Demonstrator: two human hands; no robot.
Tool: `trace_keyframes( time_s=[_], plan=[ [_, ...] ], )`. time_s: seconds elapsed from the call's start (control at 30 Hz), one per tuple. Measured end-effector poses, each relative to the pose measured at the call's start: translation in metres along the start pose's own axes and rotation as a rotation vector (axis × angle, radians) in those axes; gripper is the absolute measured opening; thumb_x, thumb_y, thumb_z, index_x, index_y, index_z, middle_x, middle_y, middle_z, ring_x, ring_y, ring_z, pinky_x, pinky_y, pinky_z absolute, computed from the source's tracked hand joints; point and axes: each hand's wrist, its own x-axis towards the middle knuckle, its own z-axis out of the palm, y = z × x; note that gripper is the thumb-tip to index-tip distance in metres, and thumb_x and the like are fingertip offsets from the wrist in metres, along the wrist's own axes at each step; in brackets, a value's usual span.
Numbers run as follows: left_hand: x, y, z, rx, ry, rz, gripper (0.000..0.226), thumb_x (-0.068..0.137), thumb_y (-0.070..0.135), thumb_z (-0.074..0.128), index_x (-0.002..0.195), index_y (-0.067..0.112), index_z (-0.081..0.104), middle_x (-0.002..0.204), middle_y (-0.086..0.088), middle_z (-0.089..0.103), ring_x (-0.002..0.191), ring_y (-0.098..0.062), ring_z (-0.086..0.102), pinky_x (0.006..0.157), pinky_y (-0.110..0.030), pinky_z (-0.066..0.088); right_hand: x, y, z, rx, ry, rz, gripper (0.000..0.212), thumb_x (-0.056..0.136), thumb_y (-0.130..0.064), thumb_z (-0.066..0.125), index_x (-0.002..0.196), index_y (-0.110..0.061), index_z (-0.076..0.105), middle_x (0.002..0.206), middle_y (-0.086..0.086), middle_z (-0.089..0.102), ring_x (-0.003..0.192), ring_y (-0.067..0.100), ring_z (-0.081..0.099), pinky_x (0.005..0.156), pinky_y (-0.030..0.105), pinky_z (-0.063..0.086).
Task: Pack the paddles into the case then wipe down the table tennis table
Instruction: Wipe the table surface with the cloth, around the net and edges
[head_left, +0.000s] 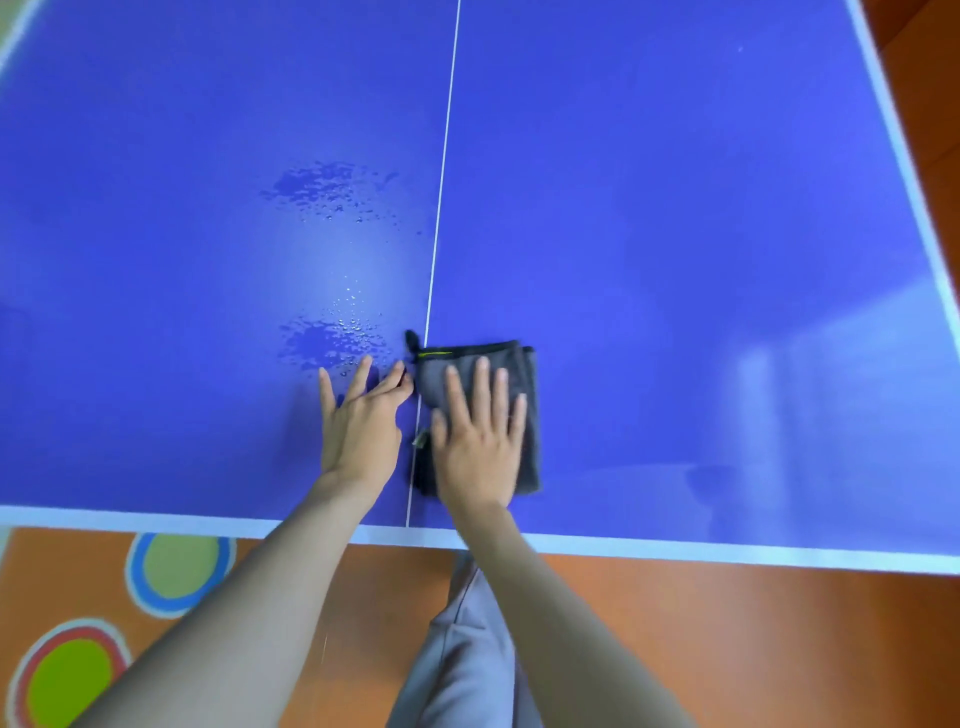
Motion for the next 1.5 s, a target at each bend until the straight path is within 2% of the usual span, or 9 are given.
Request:
trace_keyframes(
  time_s=[0.13, 0.2, 0.3, 0.43, 0.63, 0.87, 1.1, 1.3, 1.5],
  plan=[
    [-0.002, -0.006, -0.001, 0.048, 0.006, 0.017, 0.07, 0.082, -0.014, 0.054, 0.136, 0.029, 0.062, 0.154, 0.014, 0.051, 0.158, -0.024, 0.021, 0.124, -0.062, -0.009, -0.006, 0.011, 0.002, 0.006, -0.018, -0.136, 0.053, 0.108, -0.045, 0.038, 0.16, -0.034, 0.041, 0.171, 0.002, 0.03, 0.158, 0.023, 0.025, 0.127, 0.05, 0.023],
    [-0.003, -0.006, -0.004, 0.074, -0.006, 0.017, 0.075, 0.083, -0.013, 0.056, 0.145, 0.029, 0.057, 0.157, 0.015, 0.048, 0.158, -0.026, 0.02, 0.124, -0.064, -0.008, -0.002, 0.038, -0.006, 0.024, -0.024, -0.143, 0.051, 0.107, -0.043, 0.04, 0.158, -0.035, 0.044, 0.17, 0.0, 0.032, 0.158, 0.023, 0.027, 0.127, 0.049, 0.024],
    [-0.003, -0.001, -0.006, 0.105, -0.027, 0.01, 0.082, 0.086, -0.013, 0.052, 0.155, 0.032, 0.043, 0.163, 0.019, 0.037, 0.159, -0.026, 0.016, 0.123, -0.066, -0.007, -0.004, 0.096, -0.025, 0.006, 0.01, -0.036, 0.053, 0.105, -0.046, 0.044, 0.157, -0.037, 0.045, 0.169, 0.002, 0.033, 0.157, 0.026, 0.03, 0.128, 0.048, 0.023],
    [0.0, -0.003, -0.003, 0.094, -0.023, 0.007, 0.081, 0.085, -0.015, 0.052, 0.152, 0.029, 0.046, 0.162, 0.017, 0.039, 0.158, -0.029, 0.018, 0.124, -0.065, -0.004, -0.02, 0.19, -0.06, -0.043, 0.022, 0.147, 0.058, 0.102, -0.054, 0.044, 0.159, -0.041, 0.04, 0.172, 0.004, 0.027, 0.157, 0.029, 0.027, 0.129, 0.049, 0.019],
    [0.003, 0.001, 0.006, 0.029, 0.001, -0.003, 0.047, 0.098, -0.001, 0.048, 0.138, 0.019, 0.061, 0.156, 0.007, 0.051, 0.155, -0.033, 0.025, 0.123, -0.066, 0.003, -0.047, 0.264, -0.088, -0.079, -0.008, 0.269, 0.062, 0.101, -0.058, 0.036, 0.16, -0.039, 0.039, 0.173, 0.004, 0.025, 0.159, 0.028, 0.022, 0.128, 0.054, 0.017],
    [0.006, 0.013, 0.001, 0.119, -0.075, 0.001, 0.047, 0.103, 0.006, 0.04, 0.147, 0.018, 0.05, 0.165, 0.007, 0.035, 0.159, -0.031, 0.009, 0.123, -0.065, 0.001, -0.05, 0.225, -0.075, -0.066, -0.061, 0.349, 0.062, 0.102, -0.058, 0.028, 0.162, -0.045, 0.029, 0.175, 0.0, 0.015, 0.162, 0.022, 0.01, 0.13, 0.052, 0.006],
    [0.006, 0.009, -0.008, 0.138, -0.139, 0.054, 0.065, 0.094, -0.004, 0.04, 0.154, 0.018, 0.039, 0.17, 0.006, 0.023, 0.16, -0.03, 0.001, 0.125, -0.062, -0.003, -0.073, 0.106, -0.035, -0.067, 0.019, 0.134, 0.058, 0.105, -0.052, 0.04, 0.161, -0.037, 0.037, 0.172, 0.006, 0.025, 0.16, 0.029, 0.021, 0.128, 0.057, 0.016],
    [0.027, -0.005, -0.038, 0.265, -0.204, 0.218, 0.059, 0.095, 0.002, 0.043, 0.148, 0.027, 0.053, 0.16, 0.013, 0.043, 0.159, -0.021, 0.011, 0.128, -0.051, 0.001, -0.095, 0.001, -0.005, 0.009, -0.016, -0.003, 0.057, 0.105, -0.052, 0.044, 0.16, -0.04, 0.038, 0.172, 0.005, 0.025, 0.159, 0.029, 0.024, 0.127, 0.056, 0.021],
    [0.039, -0.023, -0.044, 0.132, -0.015, 0.148, 0.048, 0.099, 0.004, 0.046, 0.141, 0.021, 0.06, 0.159, 0.006, 0.047, 0.157, -0.019, 0.021, 0.128, -0.044, 0.006, -0.088, 0.004, -0.003, -0.019, -0.017, -0.019, 0.058, 0.105, -0.057, 0.042, 0.16, -0.042, 0.036, 0.173, 0.004, 0.024, 0.158, 0.028, 0.027, 0.126, 0.057, 0.024]
  ],
)
